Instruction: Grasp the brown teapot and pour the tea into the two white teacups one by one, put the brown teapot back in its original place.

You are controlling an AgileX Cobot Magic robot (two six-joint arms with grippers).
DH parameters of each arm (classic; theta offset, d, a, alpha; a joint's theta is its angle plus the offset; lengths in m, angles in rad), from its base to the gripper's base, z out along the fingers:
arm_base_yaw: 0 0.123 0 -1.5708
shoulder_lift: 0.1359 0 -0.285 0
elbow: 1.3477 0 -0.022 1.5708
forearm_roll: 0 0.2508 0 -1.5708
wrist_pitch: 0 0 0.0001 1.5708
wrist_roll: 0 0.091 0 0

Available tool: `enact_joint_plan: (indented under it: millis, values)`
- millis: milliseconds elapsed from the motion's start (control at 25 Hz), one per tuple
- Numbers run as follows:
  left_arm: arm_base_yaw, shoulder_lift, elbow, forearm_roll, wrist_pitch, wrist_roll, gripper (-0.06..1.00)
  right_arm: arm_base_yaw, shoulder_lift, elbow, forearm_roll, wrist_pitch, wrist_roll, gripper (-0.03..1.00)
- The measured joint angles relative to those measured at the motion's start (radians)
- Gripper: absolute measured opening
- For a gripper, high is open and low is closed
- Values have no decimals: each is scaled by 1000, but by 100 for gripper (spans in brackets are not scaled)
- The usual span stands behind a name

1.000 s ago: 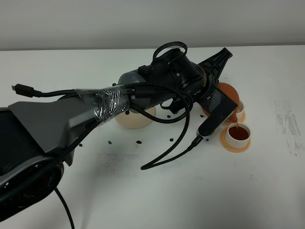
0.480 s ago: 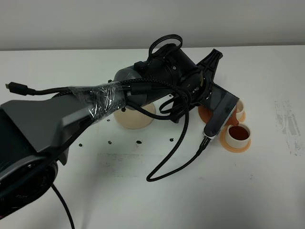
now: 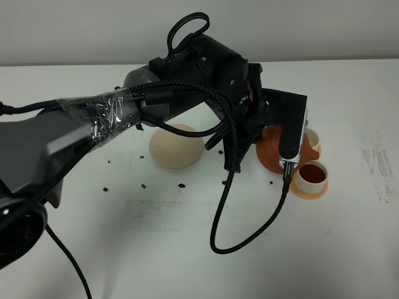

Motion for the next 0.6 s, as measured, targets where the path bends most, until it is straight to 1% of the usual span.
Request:
enact_joint_plan:
  millis: [120,280,440,600]
  values:
    - [13,-59,95,-62,-44,-19,8,0,0,0,0,0,0,46]
    - [33,-149,256,-113,-98,-22,8,0,0,0,0,0,0,46]
    - [54,-189,371,-131,-116,-49,8,0,0,0,0,0,0,46]
    - [66,-187,420,-137,-147,-107,8,0,0,0,0,0,0,46]
